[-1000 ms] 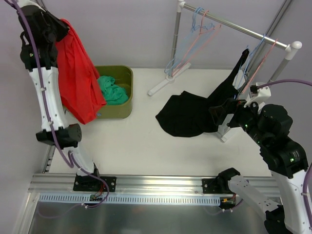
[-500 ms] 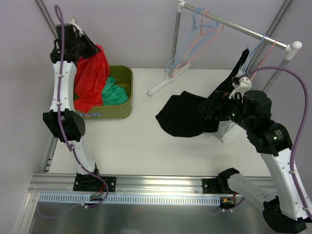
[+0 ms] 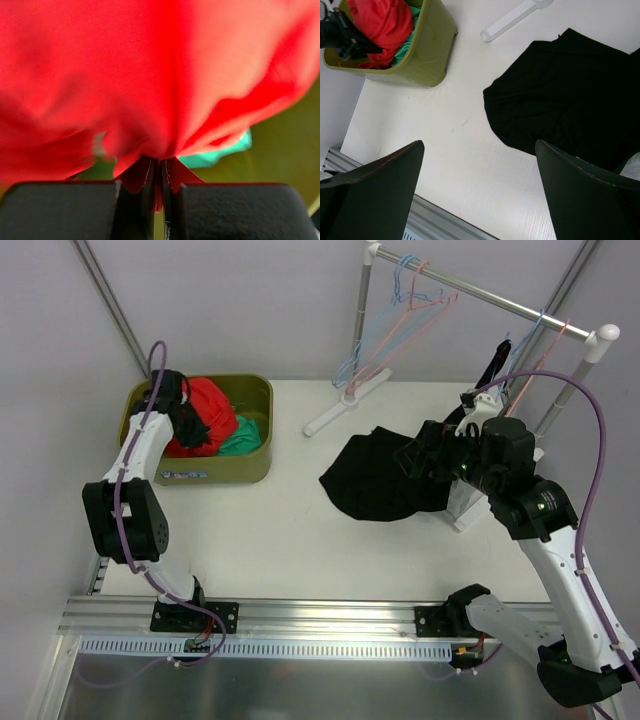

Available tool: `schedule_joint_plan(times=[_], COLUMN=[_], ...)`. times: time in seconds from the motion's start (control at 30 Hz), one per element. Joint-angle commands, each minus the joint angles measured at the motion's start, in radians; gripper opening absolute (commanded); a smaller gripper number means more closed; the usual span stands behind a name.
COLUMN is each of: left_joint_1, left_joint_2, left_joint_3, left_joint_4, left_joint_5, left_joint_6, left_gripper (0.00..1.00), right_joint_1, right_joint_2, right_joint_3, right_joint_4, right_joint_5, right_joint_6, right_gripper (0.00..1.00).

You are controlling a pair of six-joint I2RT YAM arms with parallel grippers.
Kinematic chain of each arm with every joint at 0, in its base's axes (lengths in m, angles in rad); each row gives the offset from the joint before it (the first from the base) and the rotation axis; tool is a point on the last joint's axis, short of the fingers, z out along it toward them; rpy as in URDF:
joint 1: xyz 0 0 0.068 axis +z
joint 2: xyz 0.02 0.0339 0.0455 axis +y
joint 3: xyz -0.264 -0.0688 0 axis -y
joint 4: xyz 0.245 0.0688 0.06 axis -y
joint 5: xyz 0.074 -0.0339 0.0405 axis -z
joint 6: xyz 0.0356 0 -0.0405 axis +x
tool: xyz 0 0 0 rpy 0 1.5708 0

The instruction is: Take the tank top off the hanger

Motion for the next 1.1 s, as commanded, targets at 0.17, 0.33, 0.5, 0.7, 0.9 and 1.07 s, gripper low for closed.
schedule_joint_plan(times=[0.17,0.33,0.5,0.7,0.9,1.07], left_joint_1=[0.116,0.113,0.027,-0.111,-0.125,-0.125], left_joint_2=[-0.115,-0.265,-0.461,-0.553,-0.646,-0.696], left_joint_3=[0.128,0.167,0.107,0.096,-0.056,-0.149], left_joint_4=[-0.069,-0.139,-0.127,-0.127,-0.129,-0.133], left_joint_5=[-0.050,-0.011,0.003,0.054,0.109,0.135], left_joint_6=[-0.023,0.010,0.028,0.057,0.086,0.102], left_gripper=[0.13,0.98,0.99,0.99,0.99,0.99], right_joint_1=[-0.004,-0.032,-0.141,-0.225,-0.267,-0.291], right_joint_2=[-0.013,0.035,0.290,0.462,0.546,0.579], right_joint_3=[0.079,0.275,0.681,0.826,0.863,0.832], right_joint_4=[0.043,-0.101,-0.350,-0.393,-0.376,-0.359], right_joint_5=[0.010,0.249,0.406,0.426,0.472,0.469], right_joint_6=[-0.017,-0.098,-0.195,-0.184,-0.205,-0.204], right_gripper=[0.99,0.99,0.99,0.79,0.70,0.61])
